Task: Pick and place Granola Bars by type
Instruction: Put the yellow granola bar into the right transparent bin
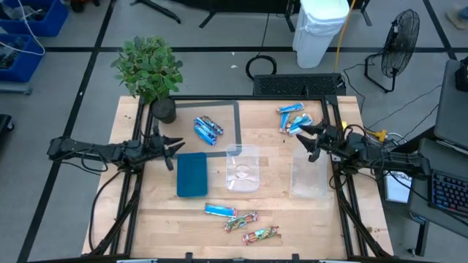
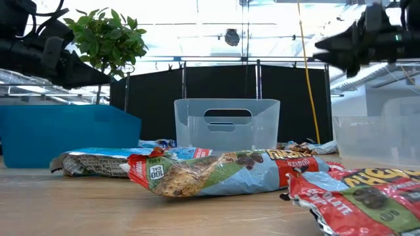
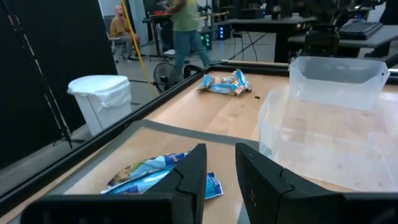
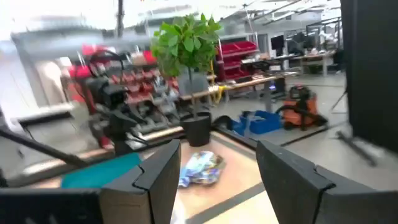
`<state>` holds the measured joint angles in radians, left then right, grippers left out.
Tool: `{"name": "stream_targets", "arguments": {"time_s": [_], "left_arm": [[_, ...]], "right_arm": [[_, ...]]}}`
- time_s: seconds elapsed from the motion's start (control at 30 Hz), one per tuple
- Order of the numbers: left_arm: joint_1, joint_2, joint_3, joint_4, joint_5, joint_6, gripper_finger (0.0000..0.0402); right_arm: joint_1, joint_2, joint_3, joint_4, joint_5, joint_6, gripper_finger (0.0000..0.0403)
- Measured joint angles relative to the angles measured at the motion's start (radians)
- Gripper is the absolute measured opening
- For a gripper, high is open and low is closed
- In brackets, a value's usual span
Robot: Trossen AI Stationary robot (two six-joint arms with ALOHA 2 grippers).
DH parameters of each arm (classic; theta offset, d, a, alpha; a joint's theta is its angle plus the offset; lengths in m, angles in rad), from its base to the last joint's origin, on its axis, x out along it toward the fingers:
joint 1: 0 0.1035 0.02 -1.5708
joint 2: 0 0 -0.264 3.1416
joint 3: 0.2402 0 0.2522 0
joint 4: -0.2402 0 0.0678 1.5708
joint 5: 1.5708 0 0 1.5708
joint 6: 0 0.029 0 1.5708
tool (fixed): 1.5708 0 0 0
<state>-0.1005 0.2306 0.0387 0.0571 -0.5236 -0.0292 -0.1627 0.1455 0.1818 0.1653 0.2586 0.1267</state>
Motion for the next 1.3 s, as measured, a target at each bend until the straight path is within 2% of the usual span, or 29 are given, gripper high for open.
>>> {"name": "stream_targets", "arguments": {"time_s": [0.1,0.2,0.37,0.5,0.63,0.73,0.87,1.03,1.3], "left_arm": [[0.0,0.0,0.0,0.0,0.0,0.0,0.0093],[0.0,0.0,0.0,0.0,0.0,-0.001,0.0093],[0.0,0.0,0.0,0.0,0.0,-0.002,0.0093],[0.0,0.0,0.0,0.0,0.0,-0.002,0.0093],[0.0,0.0,0.0,0.0,0.0,-0.002,0.0093],[0.0,0.0,0.0,0.0,0.0,-0.002,0.0093],[0.0,0.0,0.0,-0.001,0.0,-0.002,0.0093],[0.0,0.0,0.0,-0.017,0.0,-0.002,0.0093],[0.0,0.0,0.0,-0.032,-0.001,0.001,0.0093]], "right_arm": [[-0.028,0.121,0.169,-0.239,0.109,-0.034,0.0201],[-0.073,0.307,0.33,-0.501,0.207,-0.025,0.0201],[-0.206,0.632,0.562,-0.745,0.213,-0.122,0.0201],[-0.351,0.873,0.663,-0.779,0.185,-0.282,0.0201],[-0.503,1.075,0.727,-0.742,0.039,-0.378,0.0201],[-0.577,1.188,0.776,-0.717,-0.026,-0.438,0.0201],[-0.64,1.294,0.82,-0.71,-0.074,-0.51,0.0201],[-0.693,1.392,0.842,-0.699,-0.18,-0.509,0.0201],[-0.701,1.497,0.843,-0.626,-0.185,-0.513,0.0201]]}}
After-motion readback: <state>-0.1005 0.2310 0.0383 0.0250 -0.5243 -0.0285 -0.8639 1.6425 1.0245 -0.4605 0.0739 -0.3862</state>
